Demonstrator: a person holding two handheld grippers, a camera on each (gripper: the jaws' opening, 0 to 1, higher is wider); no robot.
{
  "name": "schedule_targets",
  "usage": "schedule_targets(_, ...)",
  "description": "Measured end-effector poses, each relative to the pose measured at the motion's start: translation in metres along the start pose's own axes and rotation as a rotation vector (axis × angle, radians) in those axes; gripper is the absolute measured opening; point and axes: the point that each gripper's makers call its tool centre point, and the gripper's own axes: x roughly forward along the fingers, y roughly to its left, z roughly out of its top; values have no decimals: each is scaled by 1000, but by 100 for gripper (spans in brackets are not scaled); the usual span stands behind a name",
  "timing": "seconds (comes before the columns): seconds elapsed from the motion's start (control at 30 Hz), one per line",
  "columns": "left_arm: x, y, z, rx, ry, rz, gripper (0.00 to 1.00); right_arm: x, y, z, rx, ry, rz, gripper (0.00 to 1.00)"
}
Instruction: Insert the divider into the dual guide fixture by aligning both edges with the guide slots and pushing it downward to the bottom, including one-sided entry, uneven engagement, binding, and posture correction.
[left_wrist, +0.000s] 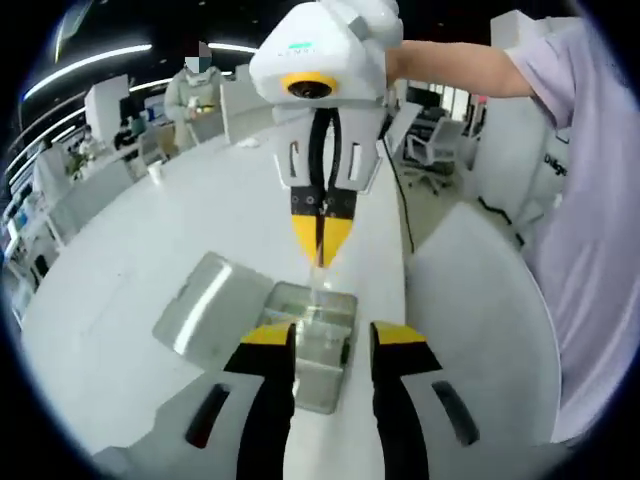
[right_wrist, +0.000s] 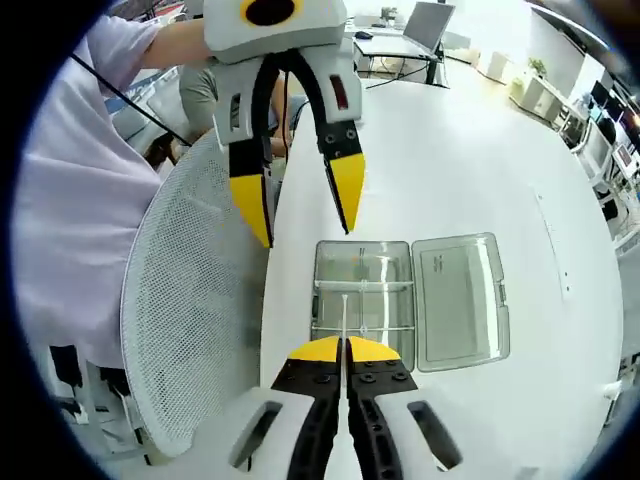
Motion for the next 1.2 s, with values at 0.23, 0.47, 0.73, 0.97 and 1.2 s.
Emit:
schedule_targets(0.23,-19,2,-7,-42,-24,40,33,10,-3,-12,21,14,-7,0)
schedule_targets(0.47,-35,1,-8,-90,-64,68,36,22,-7,-25,31,33,-8,0)
schedule_targets(0.73,-42,4,-15,-118,-58,94,36,34,-11,-33,47,41,-7,0)
schedule_targets(0.97,-42,5,-15,-127,-59,97,35,42,-11,-33,19,61,-5,0)
schedule_targets(1.2,-41,6,-17,-132,-53,99,34,46,-14,-33,14,68,-5,0)
